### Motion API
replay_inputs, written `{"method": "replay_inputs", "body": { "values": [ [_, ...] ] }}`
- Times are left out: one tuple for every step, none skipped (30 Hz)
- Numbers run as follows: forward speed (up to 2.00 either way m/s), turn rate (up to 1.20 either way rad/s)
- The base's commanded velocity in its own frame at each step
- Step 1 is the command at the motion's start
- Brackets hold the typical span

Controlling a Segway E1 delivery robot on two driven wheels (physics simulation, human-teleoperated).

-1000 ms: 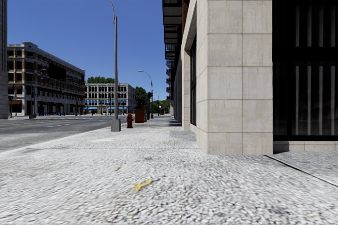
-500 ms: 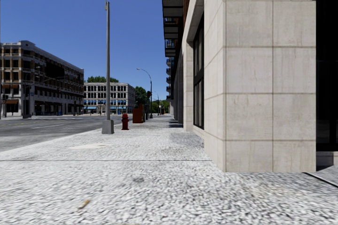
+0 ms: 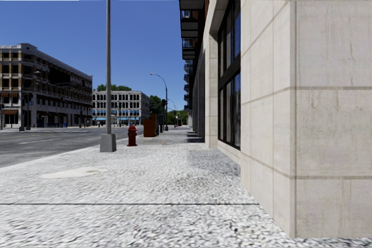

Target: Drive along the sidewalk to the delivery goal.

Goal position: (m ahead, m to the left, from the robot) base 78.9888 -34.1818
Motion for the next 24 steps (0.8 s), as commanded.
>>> {"method": "replay_inputs", "body": {
  "values": [
    [2.00, 0.20],
    [2.00, 0.12],
    [2.00, 0.12],
    [2.00, 0.00],
    [2.00, 0.00],
    [2.00, 0.00],
    [2.00, 0.00],
    [2.00, 0.00],
    [2.00, 0.00],
    [2.00, 0.00],
    [2.00, 0.00],
    [2.00, 0.00],
    [2.00, 0.00],
    [2.00, 0.00],
    [2.00, 0.00],
    [2.00, 0.00],
    [2.00, 0.00],
    [2.00, 0.00],
    [2.00, 0.00],
    [2.00, 0.00],
    [2.00, 0.00],
    [2.00, 0.00],
    [2.00, 0.00],
    [2.00, 0.00]
  ]
}}
